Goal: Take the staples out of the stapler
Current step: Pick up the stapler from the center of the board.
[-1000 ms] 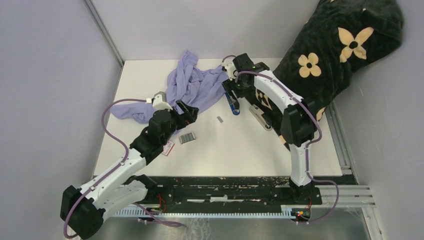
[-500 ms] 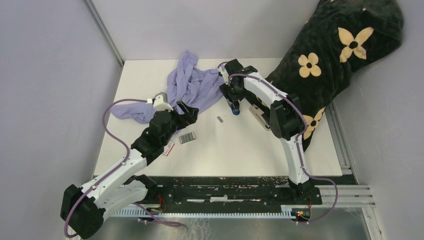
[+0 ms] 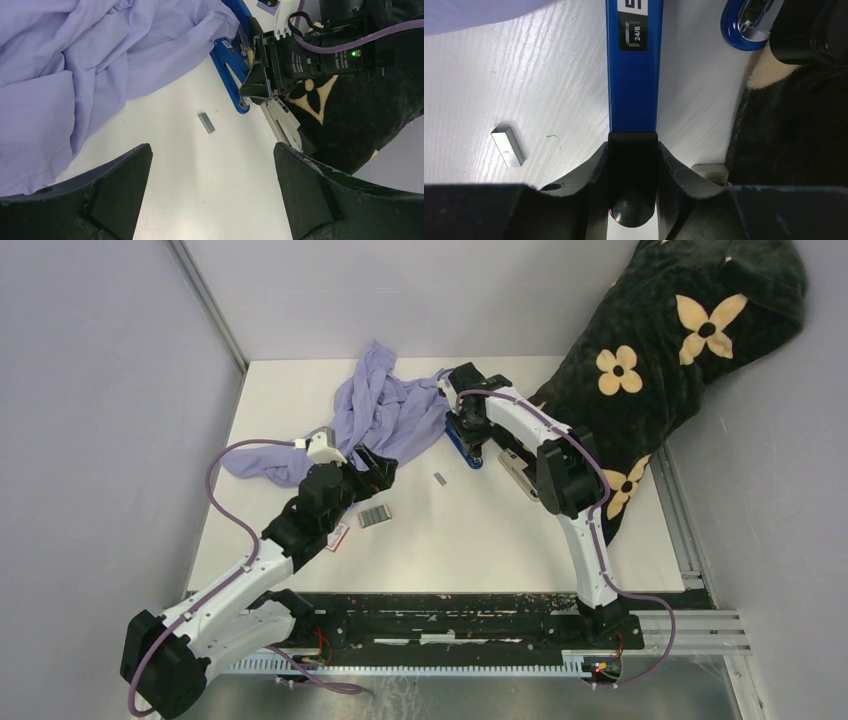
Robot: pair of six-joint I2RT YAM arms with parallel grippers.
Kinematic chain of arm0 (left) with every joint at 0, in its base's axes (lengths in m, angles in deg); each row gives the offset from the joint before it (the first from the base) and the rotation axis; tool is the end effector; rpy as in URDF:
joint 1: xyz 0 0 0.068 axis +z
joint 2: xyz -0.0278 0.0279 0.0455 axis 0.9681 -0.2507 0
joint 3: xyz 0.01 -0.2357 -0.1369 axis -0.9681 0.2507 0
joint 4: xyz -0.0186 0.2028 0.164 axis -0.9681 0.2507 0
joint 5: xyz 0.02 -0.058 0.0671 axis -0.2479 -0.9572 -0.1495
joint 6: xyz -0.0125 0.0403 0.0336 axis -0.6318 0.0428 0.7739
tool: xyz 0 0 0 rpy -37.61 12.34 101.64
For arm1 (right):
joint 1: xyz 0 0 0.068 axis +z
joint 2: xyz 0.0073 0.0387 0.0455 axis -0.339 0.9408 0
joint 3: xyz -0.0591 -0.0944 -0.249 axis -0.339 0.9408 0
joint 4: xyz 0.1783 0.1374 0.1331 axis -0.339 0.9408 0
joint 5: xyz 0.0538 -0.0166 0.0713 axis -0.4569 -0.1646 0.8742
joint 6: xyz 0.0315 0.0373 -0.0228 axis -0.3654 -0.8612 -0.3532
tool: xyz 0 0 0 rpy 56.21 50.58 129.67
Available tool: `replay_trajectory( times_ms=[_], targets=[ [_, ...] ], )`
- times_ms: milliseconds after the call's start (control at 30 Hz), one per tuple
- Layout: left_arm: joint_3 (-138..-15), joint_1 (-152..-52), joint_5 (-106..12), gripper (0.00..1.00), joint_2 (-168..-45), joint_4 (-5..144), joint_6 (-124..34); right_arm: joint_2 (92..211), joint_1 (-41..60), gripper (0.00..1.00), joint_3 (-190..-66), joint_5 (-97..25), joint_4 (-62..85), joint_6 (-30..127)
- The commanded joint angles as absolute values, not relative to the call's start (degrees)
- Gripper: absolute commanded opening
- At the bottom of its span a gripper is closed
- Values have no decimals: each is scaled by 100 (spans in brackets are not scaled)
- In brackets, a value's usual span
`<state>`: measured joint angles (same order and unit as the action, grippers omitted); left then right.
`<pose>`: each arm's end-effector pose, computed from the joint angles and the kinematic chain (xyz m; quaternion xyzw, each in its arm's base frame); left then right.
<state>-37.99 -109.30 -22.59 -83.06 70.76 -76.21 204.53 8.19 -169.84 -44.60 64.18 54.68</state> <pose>0.1814 -0.1096 0.2691 -0.1445 0.7884 -0.2769 0.5300 0.4354 0.2308 0.1883 -0.2319 0.9568 0.0327 0.1725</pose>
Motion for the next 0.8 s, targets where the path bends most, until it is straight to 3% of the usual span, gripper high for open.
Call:
replay_trajectory(
  times_ms=[0,133,367,767],
  targets=[
    [-3763,-10914,-2339,98,-8119,6830,-7644,20086,834,11,-16937,-4671,6303,5360],
    [-3658,-10915,-2612,98,-8083,6522,-7623,19536,830,1,-16553,-4582,6159,5346],
    [-3478,-10914,-3357,97,-8116,5854,-7664,18335,625,1,-15288,-3931,5594,5219],
    [-3265,-10915,-4059,97,-8367,4817,-7912,16777,-281,1,-13349,-1386,4461,4735]
  ],
)
